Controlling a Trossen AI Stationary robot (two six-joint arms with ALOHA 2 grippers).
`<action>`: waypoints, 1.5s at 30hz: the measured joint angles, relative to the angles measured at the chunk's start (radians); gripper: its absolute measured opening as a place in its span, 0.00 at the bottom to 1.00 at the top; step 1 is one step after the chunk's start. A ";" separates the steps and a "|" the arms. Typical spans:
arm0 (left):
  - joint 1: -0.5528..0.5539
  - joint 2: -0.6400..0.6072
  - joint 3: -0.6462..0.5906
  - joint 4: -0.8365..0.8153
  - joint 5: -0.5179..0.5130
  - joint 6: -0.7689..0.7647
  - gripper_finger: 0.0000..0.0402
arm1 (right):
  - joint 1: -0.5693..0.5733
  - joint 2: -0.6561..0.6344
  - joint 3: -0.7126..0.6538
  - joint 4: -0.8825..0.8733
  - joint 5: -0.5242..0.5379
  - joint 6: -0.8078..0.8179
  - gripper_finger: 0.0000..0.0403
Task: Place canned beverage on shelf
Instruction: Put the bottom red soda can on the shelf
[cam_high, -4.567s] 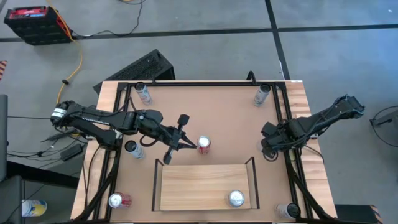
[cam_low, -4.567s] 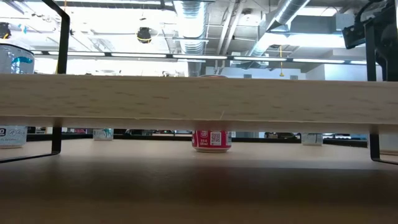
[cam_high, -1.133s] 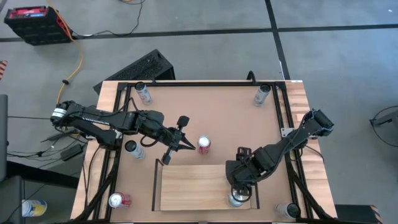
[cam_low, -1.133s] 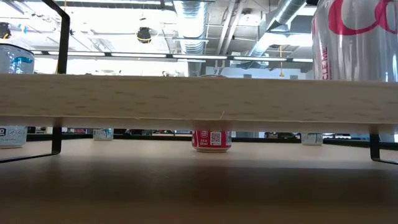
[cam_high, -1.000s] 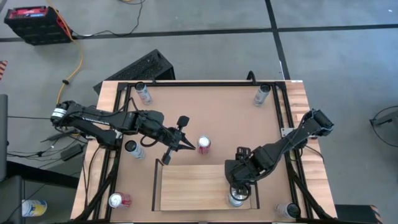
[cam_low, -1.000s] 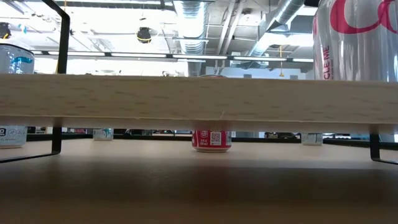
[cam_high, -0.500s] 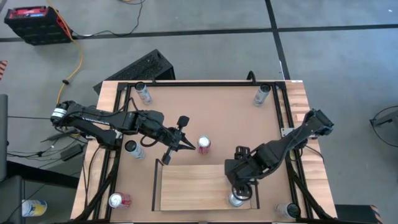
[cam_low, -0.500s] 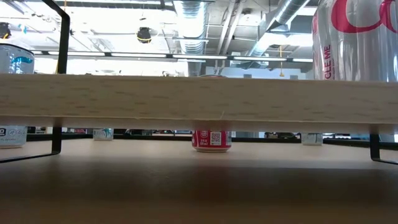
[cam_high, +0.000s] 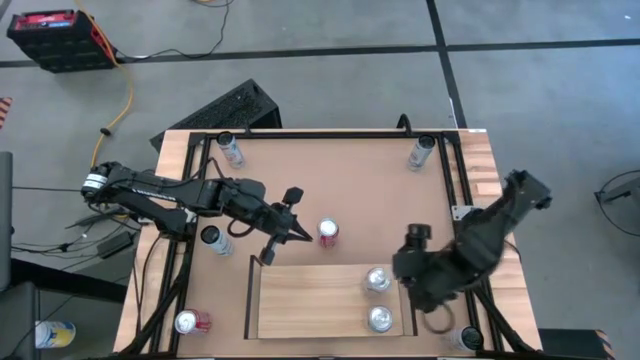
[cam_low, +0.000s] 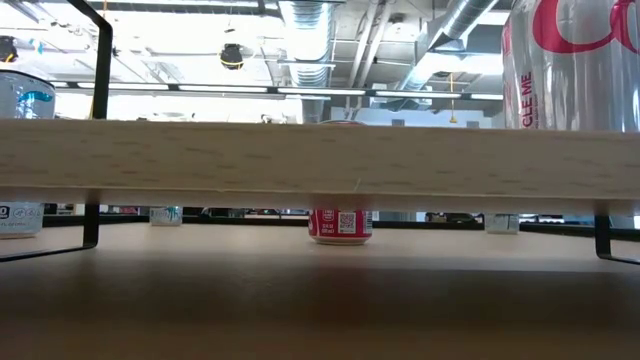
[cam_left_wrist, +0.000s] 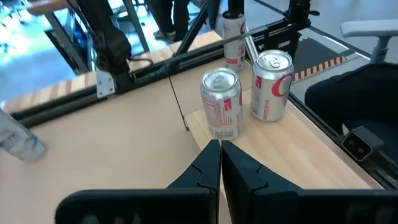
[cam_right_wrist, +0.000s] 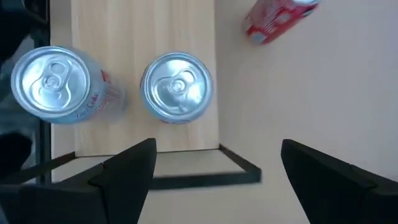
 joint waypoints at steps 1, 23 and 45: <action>0.000 0.000 0.000 -0.006 -0.001 -0.011 0.00 | 0.019 -0.031 -0.029 0.011 0.036 0.021 0.92; 0.134 -0.111 0.210 -0.630 -0.585 -0.374 0.10 | 0.172 -0.616 -0.976 0.909 0.523 0.006 0.92; -0.221 -0.078 0.295 -0.736 -0.159 -0.784 0.43 | 0.174 -0.588 -0.985 0.983 0.518 -0.046 0.92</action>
